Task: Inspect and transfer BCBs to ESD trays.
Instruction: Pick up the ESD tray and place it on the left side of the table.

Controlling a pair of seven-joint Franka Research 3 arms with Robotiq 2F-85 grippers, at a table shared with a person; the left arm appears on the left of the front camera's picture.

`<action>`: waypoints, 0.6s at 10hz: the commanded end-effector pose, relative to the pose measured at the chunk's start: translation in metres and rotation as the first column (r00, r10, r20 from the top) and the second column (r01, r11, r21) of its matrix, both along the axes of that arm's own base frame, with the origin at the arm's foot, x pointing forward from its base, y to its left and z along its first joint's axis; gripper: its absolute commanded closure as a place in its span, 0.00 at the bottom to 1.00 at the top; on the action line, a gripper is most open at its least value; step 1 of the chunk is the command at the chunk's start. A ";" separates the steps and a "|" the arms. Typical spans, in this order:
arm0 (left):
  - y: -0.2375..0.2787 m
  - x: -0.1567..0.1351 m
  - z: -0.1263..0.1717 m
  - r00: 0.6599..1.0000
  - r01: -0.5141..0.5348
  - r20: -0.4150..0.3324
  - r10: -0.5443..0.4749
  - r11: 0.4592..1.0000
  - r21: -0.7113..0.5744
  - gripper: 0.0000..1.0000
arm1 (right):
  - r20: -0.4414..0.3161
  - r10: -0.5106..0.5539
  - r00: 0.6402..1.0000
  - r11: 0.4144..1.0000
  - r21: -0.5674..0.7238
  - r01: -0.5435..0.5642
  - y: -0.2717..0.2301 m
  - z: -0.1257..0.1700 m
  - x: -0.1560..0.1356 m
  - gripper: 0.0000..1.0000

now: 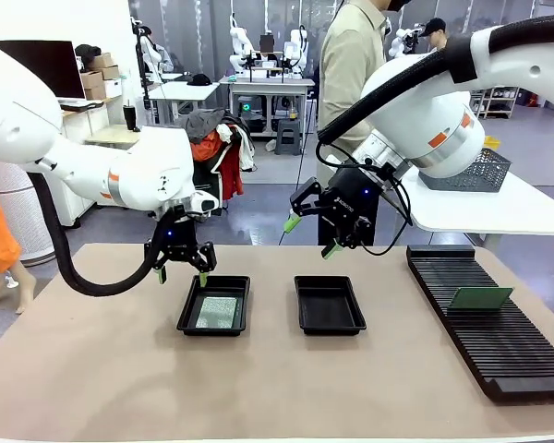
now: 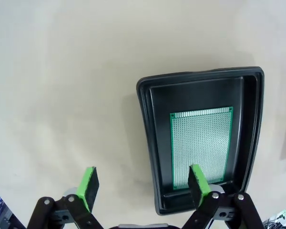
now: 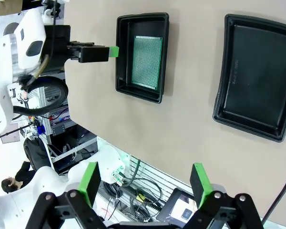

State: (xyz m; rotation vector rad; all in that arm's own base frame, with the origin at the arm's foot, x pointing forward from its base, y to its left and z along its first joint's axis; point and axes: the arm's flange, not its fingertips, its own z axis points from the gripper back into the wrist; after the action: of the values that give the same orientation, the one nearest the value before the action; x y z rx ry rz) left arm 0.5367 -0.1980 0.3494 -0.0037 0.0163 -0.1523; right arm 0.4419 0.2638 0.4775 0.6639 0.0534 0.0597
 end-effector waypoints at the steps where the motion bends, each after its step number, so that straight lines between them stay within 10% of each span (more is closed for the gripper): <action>1: -0.001 0.003 -0.012 1.000 0.000 0.025 -0.001 0.999 0.034 0.00 | -0.007 -0.012 1.000 1.000 -0.018 0.012 0.002 0.001 0.003 0.00; 6: -0.006 0.010 -0.045 1.000 0.002 0.015 -0.002 0.999 0.039 0.00 | -0.007 -0.012 1.000 1.000 -0.018 0.012 0.002 0.001 0.003 0.00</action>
State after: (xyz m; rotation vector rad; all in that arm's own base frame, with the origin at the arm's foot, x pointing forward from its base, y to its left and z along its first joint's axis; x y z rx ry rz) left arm 0.5432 -0.2034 0.3084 0.0006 0.0296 -0.1695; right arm 0.4420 0.2638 0.4777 0.6641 0.0532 0.0597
